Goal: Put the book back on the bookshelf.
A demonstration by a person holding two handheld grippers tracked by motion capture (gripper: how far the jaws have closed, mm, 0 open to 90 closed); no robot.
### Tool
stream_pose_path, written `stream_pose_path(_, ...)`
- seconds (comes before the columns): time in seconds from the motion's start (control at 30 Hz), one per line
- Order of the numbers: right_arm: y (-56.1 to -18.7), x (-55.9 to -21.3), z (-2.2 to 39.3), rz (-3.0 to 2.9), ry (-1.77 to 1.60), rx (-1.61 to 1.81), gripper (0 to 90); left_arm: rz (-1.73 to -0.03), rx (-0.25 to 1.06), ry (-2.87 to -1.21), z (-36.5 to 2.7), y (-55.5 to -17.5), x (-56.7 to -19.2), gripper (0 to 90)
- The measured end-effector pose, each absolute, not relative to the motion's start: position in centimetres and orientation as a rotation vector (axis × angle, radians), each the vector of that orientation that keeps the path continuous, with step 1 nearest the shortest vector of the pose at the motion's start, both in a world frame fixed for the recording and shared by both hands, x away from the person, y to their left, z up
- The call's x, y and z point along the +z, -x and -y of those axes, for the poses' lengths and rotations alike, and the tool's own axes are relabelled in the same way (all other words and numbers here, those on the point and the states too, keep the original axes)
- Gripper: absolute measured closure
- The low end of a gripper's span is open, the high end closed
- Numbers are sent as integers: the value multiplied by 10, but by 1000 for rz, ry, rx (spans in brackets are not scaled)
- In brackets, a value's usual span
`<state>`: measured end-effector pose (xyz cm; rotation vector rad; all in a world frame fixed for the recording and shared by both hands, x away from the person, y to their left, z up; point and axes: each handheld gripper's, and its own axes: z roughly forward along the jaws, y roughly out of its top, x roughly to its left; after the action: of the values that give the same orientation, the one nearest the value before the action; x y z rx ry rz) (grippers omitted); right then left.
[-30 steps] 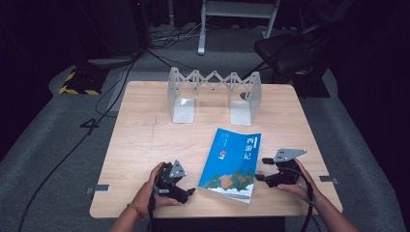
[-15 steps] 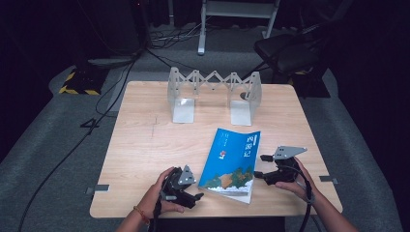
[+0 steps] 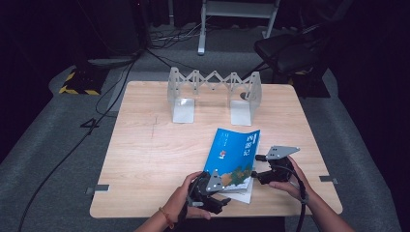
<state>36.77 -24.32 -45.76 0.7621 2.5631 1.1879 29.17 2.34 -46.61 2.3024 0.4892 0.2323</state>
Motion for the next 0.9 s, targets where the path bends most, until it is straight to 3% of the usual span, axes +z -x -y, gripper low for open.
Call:
stream_pose_path(0.17, -367, -456, 241, -2555, -764, 1190, 299, -536, 315, -2278, -10, -293, -470, 251)
stream_pose_path(0.33, -367, -456, 241, -2547, -773, 1197, 299, -585, 368, -2243, -11, -294, -473, 337)
stream_pose_path(0.5, -367, -457, 242, -2546, -780, 1207, 298, -578, 384, -2248, -12, -292, -474, 362)
stream_pose_path(0.7, -368, -458, 242, -2540, -786, 1231, 298, -469, 436, -2256, -16, -287, -470, 574)
stream_pose_path(0.9, -369, -458, 244, -2536, -813, 1261, 297, -440, 472, -2242, -20, -284, -466, 689)
